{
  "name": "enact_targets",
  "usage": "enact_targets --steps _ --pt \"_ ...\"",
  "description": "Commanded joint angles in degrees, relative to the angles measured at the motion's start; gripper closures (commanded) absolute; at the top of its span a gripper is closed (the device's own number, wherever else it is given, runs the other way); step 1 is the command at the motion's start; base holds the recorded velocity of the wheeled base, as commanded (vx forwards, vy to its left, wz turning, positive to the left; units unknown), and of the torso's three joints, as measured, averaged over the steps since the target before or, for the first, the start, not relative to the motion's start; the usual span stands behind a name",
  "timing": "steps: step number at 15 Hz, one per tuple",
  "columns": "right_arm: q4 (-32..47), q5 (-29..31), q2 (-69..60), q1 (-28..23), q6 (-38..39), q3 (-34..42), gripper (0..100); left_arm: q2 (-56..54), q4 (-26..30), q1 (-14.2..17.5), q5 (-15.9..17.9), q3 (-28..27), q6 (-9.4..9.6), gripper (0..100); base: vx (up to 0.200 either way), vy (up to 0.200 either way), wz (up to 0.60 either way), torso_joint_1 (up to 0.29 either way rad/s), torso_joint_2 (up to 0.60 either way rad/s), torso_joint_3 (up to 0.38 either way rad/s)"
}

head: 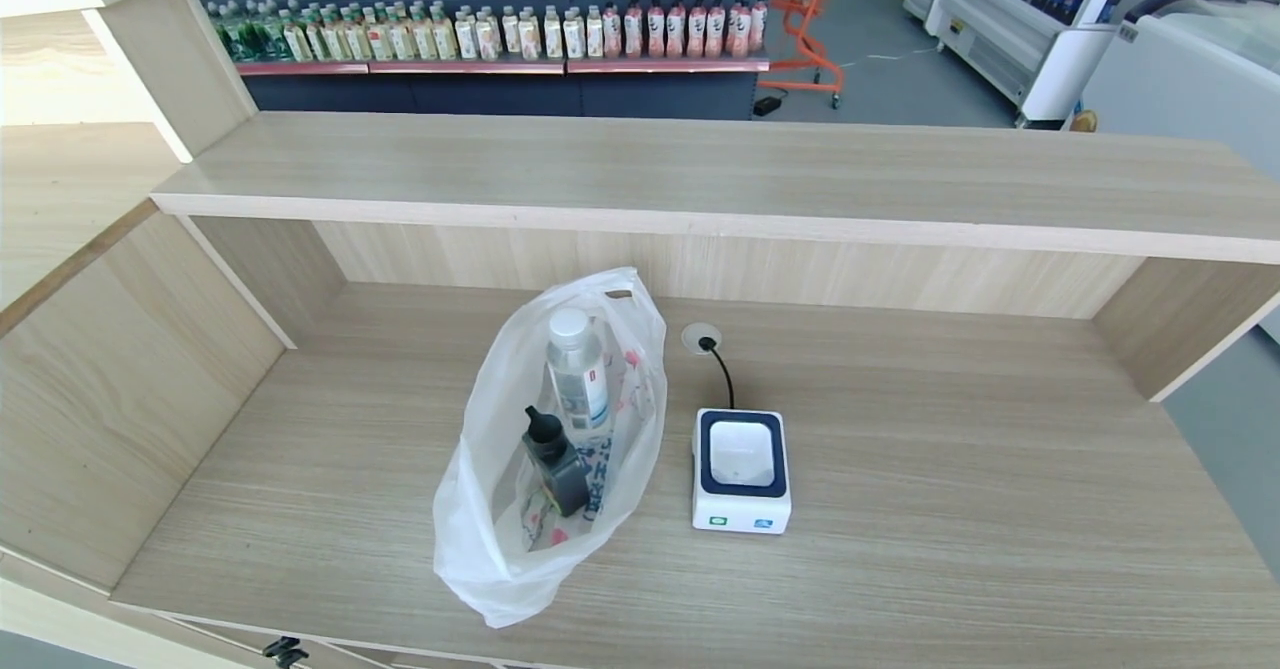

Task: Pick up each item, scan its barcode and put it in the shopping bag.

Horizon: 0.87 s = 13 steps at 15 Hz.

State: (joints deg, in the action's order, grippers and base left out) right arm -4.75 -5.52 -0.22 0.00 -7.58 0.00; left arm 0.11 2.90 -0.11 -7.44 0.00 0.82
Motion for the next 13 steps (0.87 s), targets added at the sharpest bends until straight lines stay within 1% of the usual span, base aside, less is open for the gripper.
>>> enact_targets --steps 1,13 --pt "0.0 0.0 0.2 0.0 0.0 0.0 100 0.0 0.0 0.0 0.0 0.0 -0.03 0 0.000 0.000 0.00 0.000 0.00 0.000" --pt "0.0 -0.1 0.2 0.0 -0.3 0.0 100 0.0 0.1 0.0 0.0 0.0 -0.03 0 0.000 0.000 0.00 0.000 0.00 0.000"
